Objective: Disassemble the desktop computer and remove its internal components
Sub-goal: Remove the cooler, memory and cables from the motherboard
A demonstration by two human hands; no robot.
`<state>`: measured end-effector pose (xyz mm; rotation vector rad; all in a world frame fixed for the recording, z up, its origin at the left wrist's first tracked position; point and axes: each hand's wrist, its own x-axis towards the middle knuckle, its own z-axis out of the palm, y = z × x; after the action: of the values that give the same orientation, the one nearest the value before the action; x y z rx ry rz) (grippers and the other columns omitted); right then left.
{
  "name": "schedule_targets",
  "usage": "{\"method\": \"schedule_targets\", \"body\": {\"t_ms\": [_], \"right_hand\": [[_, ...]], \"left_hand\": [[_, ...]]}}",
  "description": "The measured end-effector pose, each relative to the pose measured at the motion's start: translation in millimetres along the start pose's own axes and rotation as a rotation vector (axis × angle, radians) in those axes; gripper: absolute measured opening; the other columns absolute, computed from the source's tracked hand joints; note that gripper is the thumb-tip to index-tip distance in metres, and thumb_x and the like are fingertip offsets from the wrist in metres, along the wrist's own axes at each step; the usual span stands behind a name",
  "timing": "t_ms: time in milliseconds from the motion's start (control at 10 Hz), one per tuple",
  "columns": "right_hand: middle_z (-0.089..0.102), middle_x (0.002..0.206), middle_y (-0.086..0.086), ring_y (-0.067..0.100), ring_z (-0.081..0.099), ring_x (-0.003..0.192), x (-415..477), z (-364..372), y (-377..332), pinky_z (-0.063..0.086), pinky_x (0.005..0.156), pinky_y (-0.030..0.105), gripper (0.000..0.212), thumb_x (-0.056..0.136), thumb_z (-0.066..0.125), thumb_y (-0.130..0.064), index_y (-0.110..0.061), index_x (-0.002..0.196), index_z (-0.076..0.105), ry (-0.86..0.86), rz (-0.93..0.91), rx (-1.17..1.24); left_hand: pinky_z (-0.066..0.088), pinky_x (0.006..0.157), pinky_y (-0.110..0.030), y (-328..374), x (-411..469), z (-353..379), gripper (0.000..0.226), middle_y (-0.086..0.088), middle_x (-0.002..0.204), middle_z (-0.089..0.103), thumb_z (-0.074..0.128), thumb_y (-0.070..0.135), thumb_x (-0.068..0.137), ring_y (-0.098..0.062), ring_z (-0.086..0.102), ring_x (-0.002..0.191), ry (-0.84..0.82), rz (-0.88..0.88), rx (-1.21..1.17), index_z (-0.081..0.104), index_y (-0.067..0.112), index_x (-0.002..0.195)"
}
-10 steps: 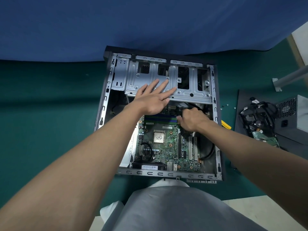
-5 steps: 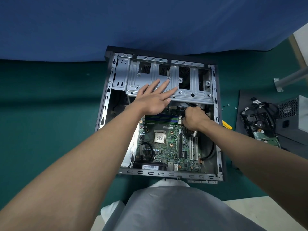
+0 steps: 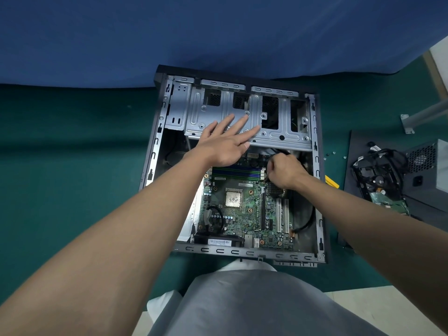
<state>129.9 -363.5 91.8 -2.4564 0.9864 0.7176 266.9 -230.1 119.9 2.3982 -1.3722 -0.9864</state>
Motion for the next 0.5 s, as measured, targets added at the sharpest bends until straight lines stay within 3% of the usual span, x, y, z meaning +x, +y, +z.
{"method": "schedule_targets", "body": {"t_ms": [100,300,400,500], "right_hand": [[0.051,0.084,0.008,0.024,0.051,0.071,-1.1,-0.6,-0.8,0.04,0.07,0.031,0.029,0.099,0.044,-0.031,-0.009,0.081,0.051,-0.011,0.004,-0.054],[0.056,0.094,0.012,0.028,0.054,0.081,-0.7,-2.1,-0.1,0.043,0.07,0.03,0.008,0.087,0.051,-0.006,-0.008,0.088,0.059,0.001,0.007,-0.035],[0.052,0.091,0.01,0.027,0.051,0.078,-1.9,-3.0,-2.1,0.043,0.071,0.032,0.019,0.096,0.046,-0.02,-0.005,0.086,0.052,-0.028,-0.002,-0.074],[0.051,0.09,0.011,0.027,0.049,0.076,-2.7,-1.0,-2.1,0.041,0.07,0.031,0.02,0.098,0.045,-0.02,-0.007,0.084,0.05,-0.001,-0.004,-0.107]], "left_hand": [[-0.014,0.113,-0.034,0.2,-0.5,-0.4,0.046,0.025,0.157,-0.014,0.018,0.044,0.105,-0.004,-0.02,0.144,0.0,0.001,0.005,0.003,0.058,0.146],[-0.015,0.113,-0.034,0.5,-1.0,-0.6,0.046,0.025,0.157,-0.014,0.018,0.044,0.105,-0.003,-0.02,0.144,0.002,0.004,-0.002,0.003,0.058,0.146],[-0.015,0.113,-0.034,0.1,-1.0,-0.4,0.046,0.024,0.157,-0.014,0.018,0.044,0.105,-0.004,-0.02,0.144,0.005,0.007,0.0,0.003,0.058,0.146],[-0.015,0.113,-0.034,-0.3,-0.9,-0.3,0.046,0.024,0.157,-0.014,0.018,0.044,0.105,-0.004,-0.02,0.144,0.006,0.005,0.002,0.003,0.058,0.146]]}}
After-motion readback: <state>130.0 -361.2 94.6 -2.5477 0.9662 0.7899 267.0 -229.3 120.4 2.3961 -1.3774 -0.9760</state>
